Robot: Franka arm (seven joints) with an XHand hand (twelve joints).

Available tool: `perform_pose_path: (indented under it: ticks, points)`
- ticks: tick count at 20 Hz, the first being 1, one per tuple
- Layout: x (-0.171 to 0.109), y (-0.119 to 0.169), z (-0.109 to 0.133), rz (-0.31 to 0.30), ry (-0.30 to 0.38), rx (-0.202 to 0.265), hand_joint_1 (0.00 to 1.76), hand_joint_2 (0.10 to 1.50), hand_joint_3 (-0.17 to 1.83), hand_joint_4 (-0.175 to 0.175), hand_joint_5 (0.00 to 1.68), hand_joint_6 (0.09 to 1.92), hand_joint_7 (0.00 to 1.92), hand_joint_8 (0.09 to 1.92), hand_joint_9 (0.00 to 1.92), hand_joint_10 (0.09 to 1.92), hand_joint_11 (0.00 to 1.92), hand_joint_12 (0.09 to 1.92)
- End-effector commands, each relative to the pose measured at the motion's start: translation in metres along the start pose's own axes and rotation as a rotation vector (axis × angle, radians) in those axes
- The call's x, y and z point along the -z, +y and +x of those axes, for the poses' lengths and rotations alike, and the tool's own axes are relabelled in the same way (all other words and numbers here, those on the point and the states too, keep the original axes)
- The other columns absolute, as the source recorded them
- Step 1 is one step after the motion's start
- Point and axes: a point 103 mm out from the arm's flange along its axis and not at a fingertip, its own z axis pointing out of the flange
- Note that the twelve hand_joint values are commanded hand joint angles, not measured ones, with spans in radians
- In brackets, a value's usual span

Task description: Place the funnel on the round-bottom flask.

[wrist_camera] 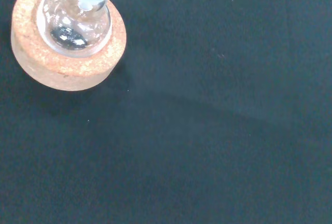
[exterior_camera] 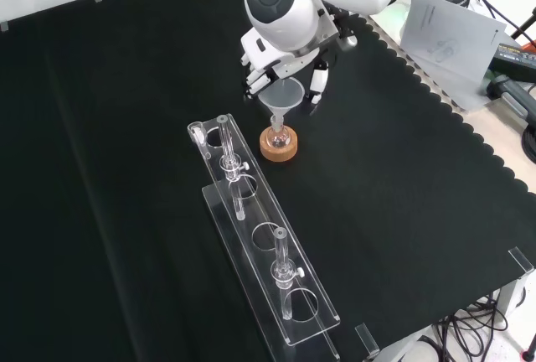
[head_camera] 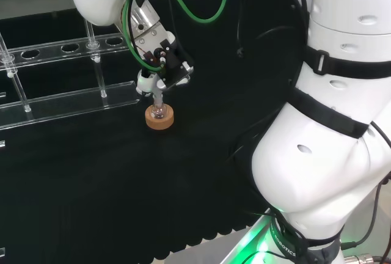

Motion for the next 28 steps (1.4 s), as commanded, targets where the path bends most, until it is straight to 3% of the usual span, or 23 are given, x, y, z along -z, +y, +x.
perform_pose_path:
  ticks: [1, 7, 11, 17, 23, 28]
  points:
    - [-0.004, 0.002, 0.005, 0.003, 0.001, 0.005, 0.64, 0.82, 0.49, -0.099, 0.44, 0.52, 0.52, 0.87, 0.83, 0.75, 0.59, 1.25]
    - [-0.006, 0.003, 0.004, 0.014, 0.002, 0.001, 0.64, 0.81, 0.49, -0.096, 0.42, 0.49, 0.43, 0.88, 0.76, 0.75, 0.55, 1.28]
    - [-0.007, 0.002, 0.003, 0.014, 0.006, 0.001, 0.62, 0.78, 0.47, -0.09, 0.37, 0.39, 0.27, 0.85, 0.62, 0.75, 0.46, 1.33]
    - [-0.013, 0.001, 0.007, -0.007, 0.071, 0.039, 0.52, 0.69, 0.39, -0.075, 0.32, 0.14, 0.05, 0.78, 0.38, 0.76, 0.28, 1.42]
    - [-0.016, -0.001, 0.001, -0.036, 0.109, 0.062, 0.44, 0.67, 0.32, -0.07, 0.31, 0.09, 0.0, 0.75, 0.32, 0.77, 0.25, 1.44]
    - [0.0, -0.009, -0.01, -0.119, 0.138, 0.047, 0.39, 0.68, 0.2, -0.065, 0.18, 0.09, 0.0, 0.32, 0.04, 0.84, 0.14, 1.5]
